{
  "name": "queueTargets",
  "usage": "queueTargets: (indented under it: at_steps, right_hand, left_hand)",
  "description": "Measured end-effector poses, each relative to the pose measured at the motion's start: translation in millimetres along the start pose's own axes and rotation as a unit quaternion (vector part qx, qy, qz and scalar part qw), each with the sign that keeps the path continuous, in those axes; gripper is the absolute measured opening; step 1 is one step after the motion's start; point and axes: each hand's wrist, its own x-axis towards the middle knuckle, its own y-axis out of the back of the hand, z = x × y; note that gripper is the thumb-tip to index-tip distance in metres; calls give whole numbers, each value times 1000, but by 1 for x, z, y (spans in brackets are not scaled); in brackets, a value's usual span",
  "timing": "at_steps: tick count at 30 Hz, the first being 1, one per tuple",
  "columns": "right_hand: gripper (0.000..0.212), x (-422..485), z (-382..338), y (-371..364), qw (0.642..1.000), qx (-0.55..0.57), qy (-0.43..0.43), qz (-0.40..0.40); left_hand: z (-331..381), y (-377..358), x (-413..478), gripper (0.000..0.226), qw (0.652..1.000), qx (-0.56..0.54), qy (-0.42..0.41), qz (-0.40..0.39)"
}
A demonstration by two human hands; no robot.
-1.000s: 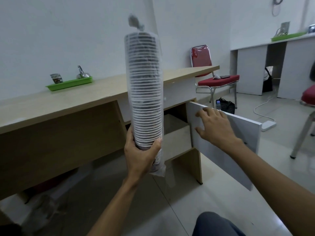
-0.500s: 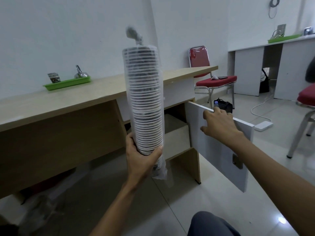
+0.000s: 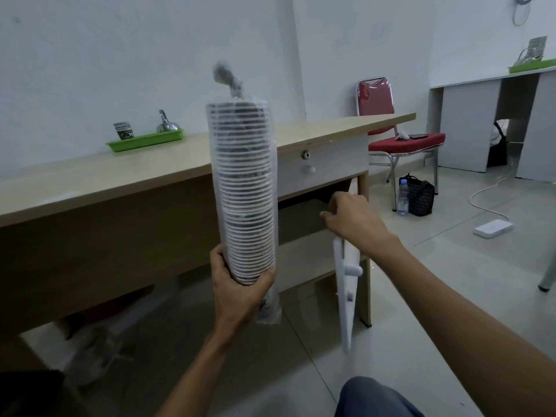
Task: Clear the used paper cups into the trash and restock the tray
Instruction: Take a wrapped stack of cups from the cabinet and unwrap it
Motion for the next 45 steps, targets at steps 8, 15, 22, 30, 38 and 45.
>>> queueTargets:
  at_steps: [8, 15, 22, 30, 38, 45]
  right_hand:
    - [35, -17, -31, -54, 987, 148, 10, 65]
    - [25, -16, -43, -101, 991, 111, 69, 17]
    - [35, 3, -51, -134, 991, 28, 87, -98]
    - [52, 23, -49, -146, 986, 6, 89, -143]
    - [56, 22, -48, -146, 982, 12, 99, -159]
    - [44, 5, -40, -119, 977, 164, 54, -128]
  left_hand:
    - [-15, 19, 0, 85, 999, 5, 17, 28]
    - [-24, 34, 1, 84, 999, 9, 26, 39]
    - [-27, 38, 5, 85, 999, 15, 29, 37]
    - [-30, 35, 8, 87, 999, 6, 26, 21]
    - [-32, 31, 6, 88, 999, 4, 36, 13]
    - [-24, 27, -3, 84, 999, 7, 40, 4]
